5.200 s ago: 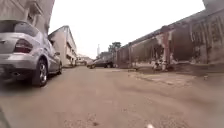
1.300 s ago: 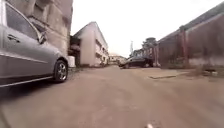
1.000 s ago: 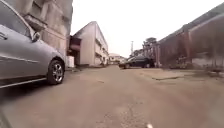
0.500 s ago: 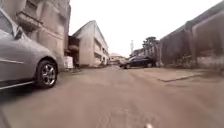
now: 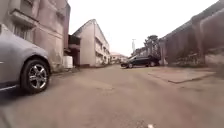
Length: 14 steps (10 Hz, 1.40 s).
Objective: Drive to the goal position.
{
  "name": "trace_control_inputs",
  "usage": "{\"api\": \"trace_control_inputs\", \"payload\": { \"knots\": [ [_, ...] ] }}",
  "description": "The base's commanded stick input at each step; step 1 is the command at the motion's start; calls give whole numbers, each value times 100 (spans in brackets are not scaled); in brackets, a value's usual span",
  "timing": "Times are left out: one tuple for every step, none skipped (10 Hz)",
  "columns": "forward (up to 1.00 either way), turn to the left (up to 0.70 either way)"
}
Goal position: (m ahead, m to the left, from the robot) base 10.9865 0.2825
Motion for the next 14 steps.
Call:
{"api": "trace_control_inputs", "payload": {
  "knots": [
    [100,0],
    [100,0],
    [100,0],
    [100,0],
    [100,0],
    [100,0],
    [100,0],
    [100,0],
    [100,0],
    [100,0],
    [100,0],
    [100,0],
    [100,0],
    [100,0]
  ]
}}
